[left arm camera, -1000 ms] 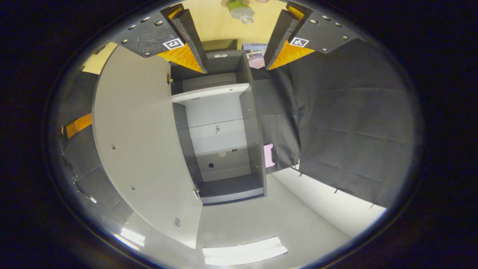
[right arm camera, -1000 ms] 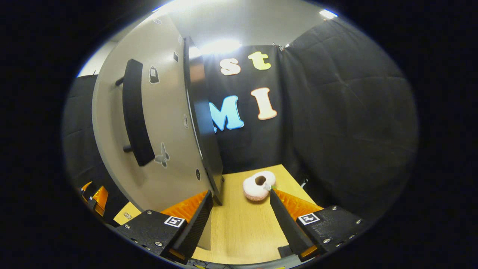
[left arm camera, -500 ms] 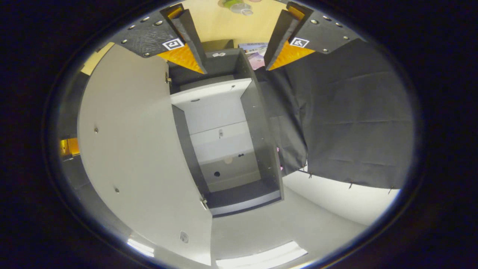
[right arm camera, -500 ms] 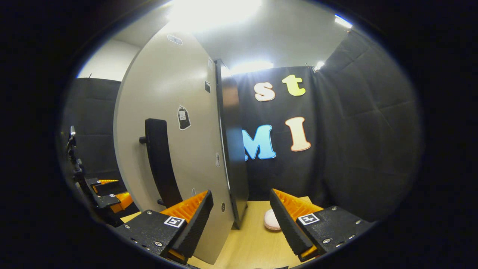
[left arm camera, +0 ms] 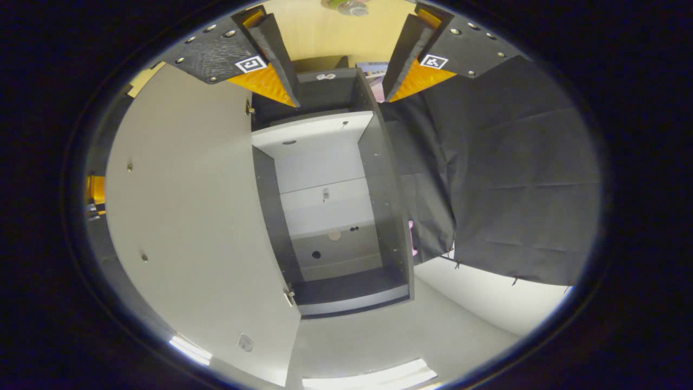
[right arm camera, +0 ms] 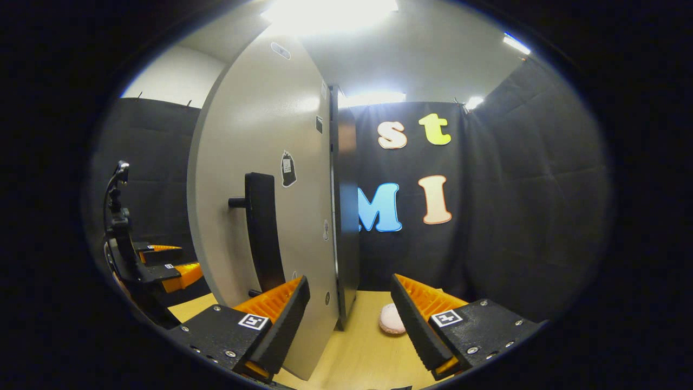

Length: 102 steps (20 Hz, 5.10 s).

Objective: Open the cabinet door with the right hand, grasp the bottle in the cabinet with the left hand and place it on the coaster, then close the cabinet door with the right hand.

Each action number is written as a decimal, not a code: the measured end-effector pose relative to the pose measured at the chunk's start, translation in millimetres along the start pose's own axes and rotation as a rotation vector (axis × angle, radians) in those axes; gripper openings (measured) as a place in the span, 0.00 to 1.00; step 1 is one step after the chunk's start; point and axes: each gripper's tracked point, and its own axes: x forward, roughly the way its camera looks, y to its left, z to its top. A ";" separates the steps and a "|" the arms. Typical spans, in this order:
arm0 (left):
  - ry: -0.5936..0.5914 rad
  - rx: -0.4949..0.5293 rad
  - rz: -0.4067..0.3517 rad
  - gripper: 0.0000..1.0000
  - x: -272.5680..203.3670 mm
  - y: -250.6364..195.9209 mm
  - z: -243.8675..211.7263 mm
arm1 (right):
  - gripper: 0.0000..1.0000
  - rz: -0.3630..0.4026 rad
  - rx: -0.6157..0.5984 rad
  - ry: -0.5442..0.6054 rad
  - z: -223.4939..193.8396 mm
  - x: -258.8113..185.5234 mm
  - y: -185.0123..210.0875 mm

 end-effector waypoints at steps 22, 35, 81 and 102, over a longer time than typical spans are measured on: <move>-0.054 -0.081 -0.157 0.87 60.8 133.2 -15.4 | 0.93 -0.116 0.025 -0.039 0.2 47.7 180.4; -0.014 -0.103 -0.035 0.90 60.6 146.8 -9.3 | 0.93 0.000 0.045 -0.030 14.3 106.9 191.7; -0.119 -0.204 -0.093 0.86 88.7 69.6 47.7 | 0.93 -0.129 0.011 -0.004 3.1 144.5 173.4; -0.137 -0.251 -0.119 0.90 68.1 70.3 48.5 | 0.89 -0.113 0.051 -0.010 2.7 131.3 168.8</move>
